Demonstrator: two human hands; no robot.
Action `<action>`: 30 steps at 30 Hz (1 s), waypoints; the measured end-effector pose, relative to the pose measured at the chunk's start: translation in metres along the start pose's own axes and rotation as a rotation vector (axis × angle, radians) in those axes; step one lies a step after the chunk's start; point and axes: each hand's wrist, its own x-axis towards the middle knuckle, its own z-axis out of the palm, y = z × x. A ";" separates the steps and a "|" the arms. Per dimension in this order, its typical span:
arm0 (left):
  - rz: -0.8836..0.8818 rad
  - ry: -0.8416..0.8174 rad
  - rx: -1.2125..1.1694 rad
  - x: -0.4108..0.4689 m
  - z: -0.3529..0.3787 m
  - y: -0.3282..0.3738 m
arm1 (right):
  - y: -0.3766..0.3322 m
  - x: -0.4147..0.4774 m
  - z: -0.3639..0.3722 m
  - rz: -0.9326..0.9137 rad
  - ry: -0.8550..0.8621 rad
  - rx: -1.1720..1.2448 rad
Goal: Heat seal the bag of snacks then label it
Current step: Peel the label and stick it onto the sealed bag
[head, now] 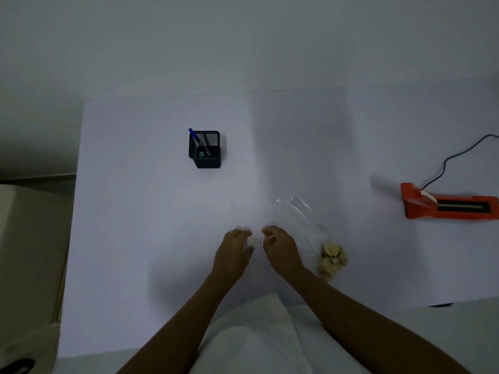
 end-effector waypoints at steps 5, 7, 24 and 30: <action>0.017 0.033 0.073 0.001 0.008 0.004 | 0.008 -0.010 0.002 -0.004 0.014 -0.020; 0.028 0.046 0.093 0.003 0.009 0.007 | 0.009 -0.010 0.004 -0.016 0.012 -0.016; -0.068 0.079 -0.331 0.007 0.002 0.010 | 0.013 -0.002 -0.002 0.169 -0.125 0.221; -0.125 0.128 -0.397 0.010 -0.010 0.013 | -0.004 -0.009 -0.013 0.267 -0.266 0.408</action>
